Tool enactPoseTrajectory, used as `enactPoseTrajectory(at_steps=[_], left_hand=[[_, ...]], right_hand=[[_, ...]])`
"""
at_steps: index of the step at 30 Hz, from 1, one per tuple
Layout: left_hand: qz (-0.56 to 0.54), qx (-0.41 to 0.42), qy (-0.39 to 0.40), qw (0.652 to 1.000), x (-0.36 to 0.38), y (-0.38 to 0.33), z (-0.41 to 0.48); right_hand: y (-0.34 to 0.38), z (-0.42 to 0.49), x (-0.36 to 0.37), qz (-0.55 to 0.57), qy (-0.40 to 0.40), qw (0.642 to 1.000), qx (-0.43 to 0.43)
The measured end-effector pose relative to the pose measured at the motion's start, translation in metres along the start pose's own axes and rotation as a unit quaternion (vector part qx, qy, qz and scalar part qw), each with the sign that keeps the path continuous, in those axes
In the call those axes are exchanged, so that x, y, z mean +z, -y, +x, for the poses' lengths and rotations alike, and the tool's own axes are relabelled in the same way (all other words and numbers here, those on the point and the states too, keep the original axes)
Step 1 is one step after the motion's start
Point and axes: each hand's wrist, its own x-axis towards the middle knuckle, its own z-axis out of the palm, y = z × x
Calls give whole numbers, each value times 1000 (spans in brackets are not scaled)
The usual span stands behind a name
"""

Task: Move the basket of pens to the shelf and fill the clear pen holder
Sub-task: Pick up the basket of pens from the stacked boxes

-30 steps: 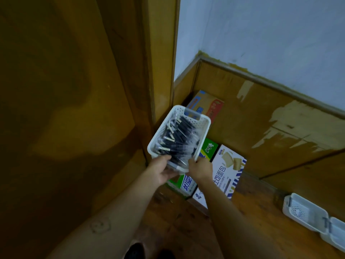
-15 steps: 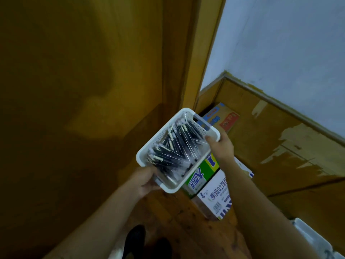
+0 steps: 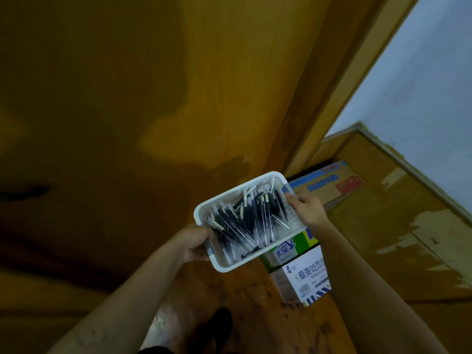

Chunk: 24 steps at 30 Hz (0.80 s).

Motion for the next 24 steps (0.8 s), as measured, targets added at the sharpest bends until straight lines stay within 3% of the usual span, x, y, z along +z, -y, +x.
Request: enactPoseTrajectory(at_steps=[8, 12, 19, 24], left_hand=[[-56, 19, -116, 992, -135, 117, -65], [-129, 16, -200, 971, -211, 200, -127], [-256, 22, -353, 899, -323, 337, -239], [-394, 23, -441, 806, -370, 428, -303]], right_hand=[[25, -100, 145, -70, 58, 996, -22], [32, -171, 242, -130, 163, 977, -37], [79, -298, 394, -195, 329, 921, -73], [105, -377, 480, -198, 389, 893, -109]])
